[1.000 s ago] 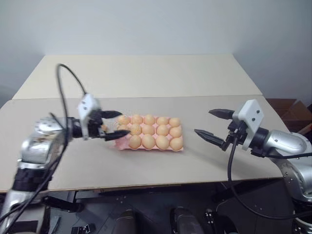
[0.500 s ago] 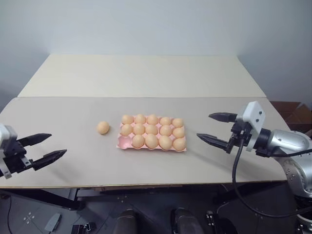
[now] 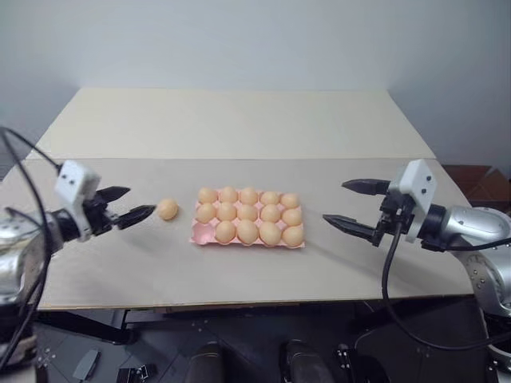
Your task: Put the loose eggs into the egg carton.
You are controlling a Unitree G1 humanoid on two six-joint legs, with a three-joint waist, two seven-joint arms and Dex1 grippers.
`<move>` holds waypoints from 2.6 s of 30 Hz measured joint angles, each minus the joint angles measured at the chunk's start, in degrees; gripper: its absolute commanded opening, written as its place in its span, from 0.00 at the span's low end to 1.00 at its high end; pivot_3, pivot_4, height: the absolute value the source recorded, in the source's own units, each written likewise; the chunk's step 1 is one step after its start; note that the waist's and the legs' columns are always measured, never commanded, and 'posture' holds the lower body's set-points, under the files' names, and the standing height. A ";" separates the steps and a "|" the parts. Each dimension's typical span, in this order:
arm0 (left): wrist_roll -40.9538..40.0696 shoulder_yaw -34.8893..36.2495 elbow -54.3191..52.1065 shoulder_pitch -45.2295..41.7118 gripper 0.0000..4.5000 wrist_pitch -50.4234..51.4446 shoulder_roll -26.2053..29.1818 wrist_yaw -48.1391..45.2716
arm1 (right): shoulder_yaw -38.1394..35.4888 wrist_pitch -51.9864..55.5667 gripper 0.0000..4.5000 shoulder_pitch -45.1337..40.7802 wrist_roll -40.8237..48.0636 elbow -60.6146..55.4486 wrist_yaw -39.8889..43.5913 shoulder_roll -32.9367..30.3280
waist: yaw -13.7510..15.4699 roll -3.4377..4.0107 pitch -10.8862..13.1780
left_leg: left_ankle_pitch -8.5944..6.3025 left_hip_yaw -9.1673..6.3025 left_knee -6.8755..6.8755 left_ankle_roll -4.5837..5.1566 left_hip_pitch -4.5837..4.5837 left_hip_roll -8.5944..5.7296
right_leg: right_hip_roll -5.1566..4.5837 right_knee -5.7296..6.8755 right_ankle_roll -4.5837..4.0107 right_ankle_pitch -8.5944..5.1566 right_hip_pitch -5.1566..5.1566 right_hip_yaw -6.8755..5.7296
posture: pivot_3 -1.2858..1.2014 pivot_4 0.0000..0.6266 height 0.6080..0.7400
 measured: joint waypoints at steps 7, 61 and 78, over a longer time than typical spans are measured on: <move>8.09 -10.45 15.61 -12.17 0.95 3.28 -6.41 7.53 | 0.08 0.02 1.00 0.07 0.01 -1.19 -1.28 0.01 | -0.66 -0.05 0.02 | 0.00 -0.03 0.03 0.00 -0.01 0.02 | 0.05 0.02 0.03 0.02 -0.02 0.02 | 0.52 0.24 1.00; -8.28 9.24 -6.22 14.26 1.00 -11.87 7.76 -24.26 | -4.29 -0.06 1.00 4.19 3.40 -1.14 -2.18 -1.80 | -1.23 -0.02 0.01 | -0.01 0.04 0.06 0.01 0.05 0.11 | 0.00 0.01 -0.03 -0.05 -0.02 0.03 | 0.52 0.24 1.00; -12.59 19.77 -8.90 24.79 1.00 -14.29 7.33 -26.93 | -4.25 -3.34 1.00 6.21 3.11 -0.77 0.88 -2.19 | -0.25 -0.01 0.01 | -0.02 0.10 0.06 0.00 0.06 0.14 | -0.01 0.04 -0.14 -0.15 -0.04 0.05 | 0.52 0.24 1.00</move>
